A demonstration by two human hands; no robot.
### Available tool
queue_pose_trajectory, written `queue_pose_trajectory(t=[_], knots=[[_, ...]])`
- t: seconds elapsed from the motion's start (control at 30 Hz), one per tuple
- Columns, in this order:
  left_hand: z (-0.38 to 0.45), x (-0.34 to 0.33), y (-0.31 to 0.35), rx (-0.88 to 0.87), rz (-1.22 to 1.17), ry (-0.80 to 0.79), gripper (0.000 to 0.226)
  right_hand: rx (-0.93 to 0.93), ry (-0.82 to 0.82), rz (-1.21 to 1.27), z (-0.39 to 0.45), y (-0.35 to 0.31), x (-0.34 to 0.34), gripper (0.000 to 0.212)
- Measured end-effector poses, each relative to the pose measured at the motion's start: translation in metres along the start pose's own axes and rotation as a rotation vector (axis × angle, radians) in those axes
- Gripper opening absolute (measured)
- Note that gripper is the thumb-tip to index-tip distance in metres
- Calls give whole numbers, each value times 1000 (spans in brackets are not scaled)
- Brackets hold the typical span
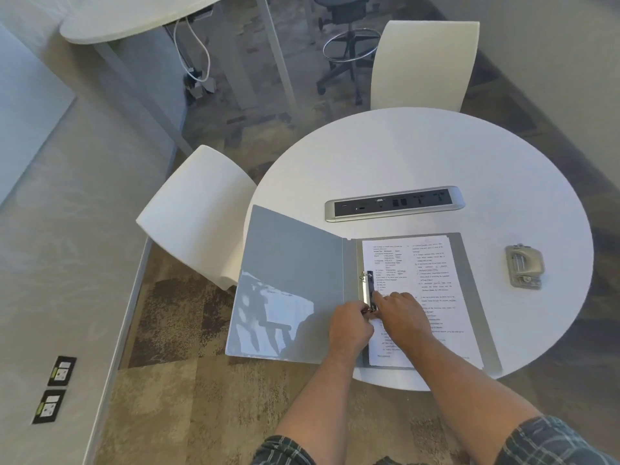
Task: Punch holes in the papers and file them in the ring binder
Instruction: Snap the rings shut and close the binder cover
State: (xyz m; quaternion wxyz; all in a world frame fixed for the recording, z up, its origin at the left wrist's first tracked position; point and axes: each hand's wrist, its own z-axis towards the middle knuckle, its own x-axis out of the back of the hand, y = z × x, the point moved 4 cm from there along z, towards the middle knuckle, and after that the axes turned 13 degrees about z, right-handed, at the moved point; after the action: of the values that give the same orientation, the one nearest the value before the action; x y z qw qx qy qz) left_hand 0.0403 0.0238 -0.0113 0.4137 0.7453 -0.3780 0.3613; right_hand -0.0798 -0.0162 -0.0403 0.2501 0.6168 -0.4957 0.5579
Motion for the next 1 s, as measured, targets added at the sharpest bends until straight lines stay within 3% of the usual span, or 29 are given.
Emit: queue_pose_trajectory(t=[0.17,0.3,0.47,0.57,0.63,0.73,0.83,0.93,1.0], knots=[[2,6,0,-83,78,-65,9,6,17,67,0,3,2,29],[8,45,-5,-151,305,176,42,1,8,116,-2,7,15,41],[18,121,-17,40,476,472,78,-5,-55,78,-9,10,24,48],[26,161,-32,276,435,414,100,-22,-80,91,-11,10,25,50],[27,174,-42,411,341,283,107,-35,-102,114,-14,11,23,54],[28,185,-49,493,305,200,107,-68,-153,148,-13,15,19,59],[17,211,-42,438,333,359,92,-102,-188,273,-16,20,24,61],[17,234,-18,353,289,388,73,-124,-287,497,-13,29,23,65],[19,246,2,295,211,412,71,-131,-310,655,-17,31,26,68]])
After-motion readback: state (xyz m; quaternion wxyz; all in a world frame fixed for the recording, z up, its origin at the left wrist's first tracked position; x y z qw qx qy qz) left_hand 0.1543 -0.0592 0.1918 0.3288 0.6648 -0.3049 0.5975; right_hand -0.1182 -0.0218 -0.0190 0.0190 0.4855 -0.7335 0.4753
